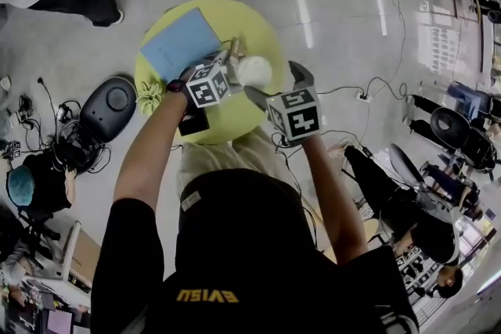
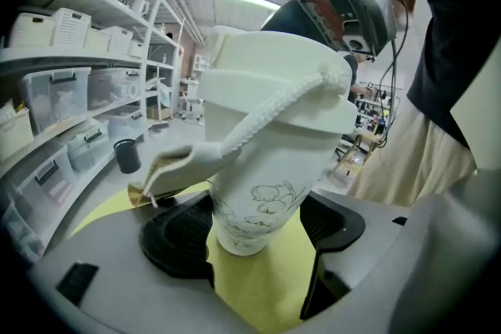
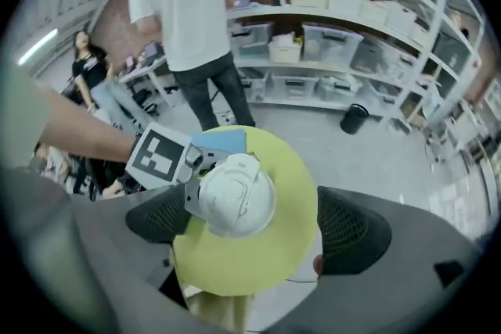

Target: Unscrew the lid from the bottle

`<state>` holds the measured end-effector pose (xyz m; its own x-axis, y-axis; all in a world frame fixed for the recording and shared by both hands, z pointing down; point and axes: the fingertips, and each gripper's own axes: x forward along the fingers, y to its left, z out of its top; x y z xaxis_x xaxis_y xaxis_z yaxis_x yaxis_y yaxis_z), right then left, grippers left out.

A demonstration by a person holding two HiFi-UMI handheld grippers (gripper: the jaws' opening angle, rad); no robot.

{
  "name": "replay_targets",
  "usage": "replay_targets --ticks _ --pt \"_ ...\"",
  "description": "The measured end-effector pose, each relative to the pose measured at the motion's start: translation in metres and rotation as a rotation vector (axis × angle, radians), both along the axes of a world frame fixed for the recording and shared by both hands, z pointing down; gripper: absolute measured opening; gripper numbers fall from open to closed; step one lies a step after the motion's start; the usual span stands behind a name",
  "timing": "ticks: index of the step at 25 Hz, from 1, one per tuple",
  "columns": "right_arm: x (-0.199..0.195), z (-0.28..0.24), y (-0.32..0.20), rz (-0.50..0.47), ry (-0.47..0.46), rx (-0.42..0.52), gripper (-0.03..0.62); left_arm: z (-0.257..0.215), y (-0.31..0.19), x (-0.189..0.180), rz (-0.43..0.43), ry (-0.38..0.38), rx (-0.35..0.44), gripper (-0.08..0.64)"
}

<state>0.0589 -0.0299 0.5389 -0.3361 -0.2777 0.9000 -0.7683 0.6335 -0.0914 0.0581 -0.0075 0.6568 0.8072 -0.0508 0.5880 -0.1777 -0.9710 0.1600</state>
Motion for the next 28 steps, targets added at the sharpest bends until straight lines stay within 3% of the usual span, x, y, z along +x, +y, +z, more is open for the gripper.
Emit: replay_targets --ticks 3,6,8,18,28 --pt "-0.002 0.013 0.004 0.136 -0.013 -0.023 0.482 0.001 0.001 0.000 -0.003 -0.003 -0.001 0.365" --pt "-0.010 0.024 0.011 0.153 -0.009 -0.050 0.460 0.003 0.002 0.000 -0.009 -0.006 -0.005 0.365" --pt "-0.010 0.027 0.013 0.141 -0.002 -0.048 0.353 0.003 0.002 0.000 -0.012 -0.006 -0.007 0.364" --pt "-0.010 0.026 0.013 0.053 -0.002 -0.035 0.350 0.002 0.001 0.001 0.004 -0.013 0.009 0.362" --pt "-0.011 0.023 0.015 -0.109 0.012 -0.046 0.350 -0.001 0.003 0.001 0.026 -0.026 0.028 0.356"
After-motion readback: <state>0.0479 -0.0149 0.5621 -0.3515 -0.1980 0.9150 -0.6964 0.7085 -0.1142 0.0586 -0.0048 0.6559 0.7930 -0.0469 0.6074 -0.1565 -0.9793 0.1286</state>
